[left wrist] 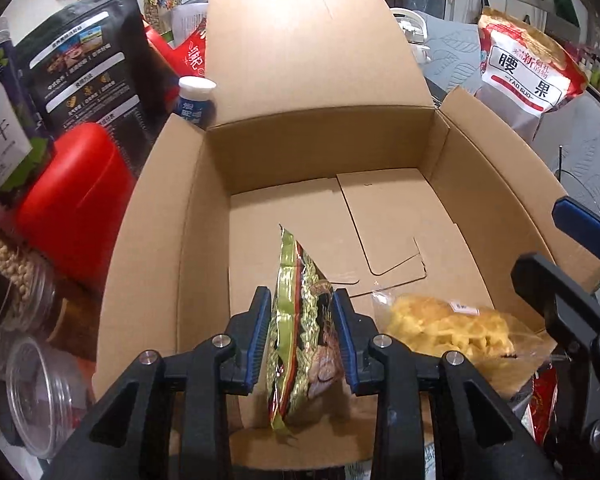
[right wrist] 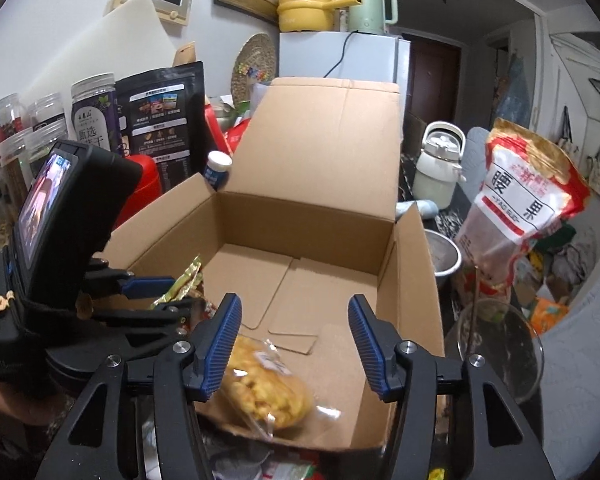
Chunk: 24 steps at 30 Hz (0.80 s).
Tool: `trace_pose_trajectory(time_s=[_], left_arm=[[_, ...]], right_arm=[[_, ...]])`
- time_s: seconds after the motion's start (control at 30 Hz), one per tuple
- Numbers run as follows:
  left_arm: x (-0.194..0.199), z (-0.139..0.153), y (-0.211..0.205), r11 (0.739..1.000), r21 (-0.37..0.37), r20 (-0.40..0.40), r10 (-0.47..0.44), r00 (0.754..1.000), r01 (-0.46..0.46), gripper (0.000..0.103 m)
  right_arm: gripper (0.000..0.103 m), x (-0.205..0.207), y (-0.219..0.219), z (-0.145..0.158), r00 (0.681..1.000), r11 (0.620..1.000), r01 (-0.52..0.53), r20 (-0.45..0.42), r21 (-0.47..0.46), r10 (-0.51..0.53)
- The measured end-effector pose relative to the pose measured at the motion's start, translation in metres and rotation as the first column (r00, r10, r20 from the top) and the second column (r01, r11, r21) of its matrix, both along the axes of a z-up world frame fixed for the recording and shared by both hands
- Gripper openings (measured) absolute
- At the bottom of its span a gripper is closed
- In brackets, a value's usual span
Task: Organize snacks
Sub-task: 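Open the left tool over the box while the right tool drops the puff bag inside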
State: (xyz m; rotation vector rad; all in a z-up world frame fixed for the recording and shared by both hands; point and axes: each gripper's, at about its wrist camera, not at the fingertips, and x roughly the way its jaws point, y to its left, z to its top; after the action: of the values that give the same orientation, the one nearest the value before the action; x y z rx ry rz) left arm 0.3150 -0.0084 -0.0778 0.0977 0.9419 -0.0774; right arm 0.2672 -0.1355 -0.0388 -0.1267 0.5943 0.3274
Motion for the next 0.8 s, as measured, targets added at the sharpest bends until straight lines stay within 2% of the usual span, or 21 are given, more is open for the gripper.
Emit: trace_pose_trajectory(time_s=[0.23,0.57,0.7,0.8], left_arm=[[-0.012,0.014,-0.001,1.0,-0.023,0.035,-0.015,0.999,0.016,0.031],[-0.046,0.048,-0.003,0.999,-0.035,0.117,-0.027,0.993,0.031,0.031],[-0.063,0.061,-0.002,0.998,-0.044,0.151,-0.032,0.988,0.039,0.031],[-0.077,0.071,-0.002,0.998,-0.043,0.172,-0.038,0.984,0.046,0.031]], right_arm=[[0.056,-0.013,-0.004,0.007,1.0,1.0,0.021,0.01,-0.007,-0.021],[0.056,-0.038,-0.011,0.029,0.998,0.999,0.041,0.038,0.023,-0.042],[0.063,-0.053,-0.014,0.04,0.997,0.998,0.041,0.056,0.04,-0.043],[0.063,-0.067,-0.013,0.047,0.995,0.999,0.041,0.085,0.03,-0.043]])
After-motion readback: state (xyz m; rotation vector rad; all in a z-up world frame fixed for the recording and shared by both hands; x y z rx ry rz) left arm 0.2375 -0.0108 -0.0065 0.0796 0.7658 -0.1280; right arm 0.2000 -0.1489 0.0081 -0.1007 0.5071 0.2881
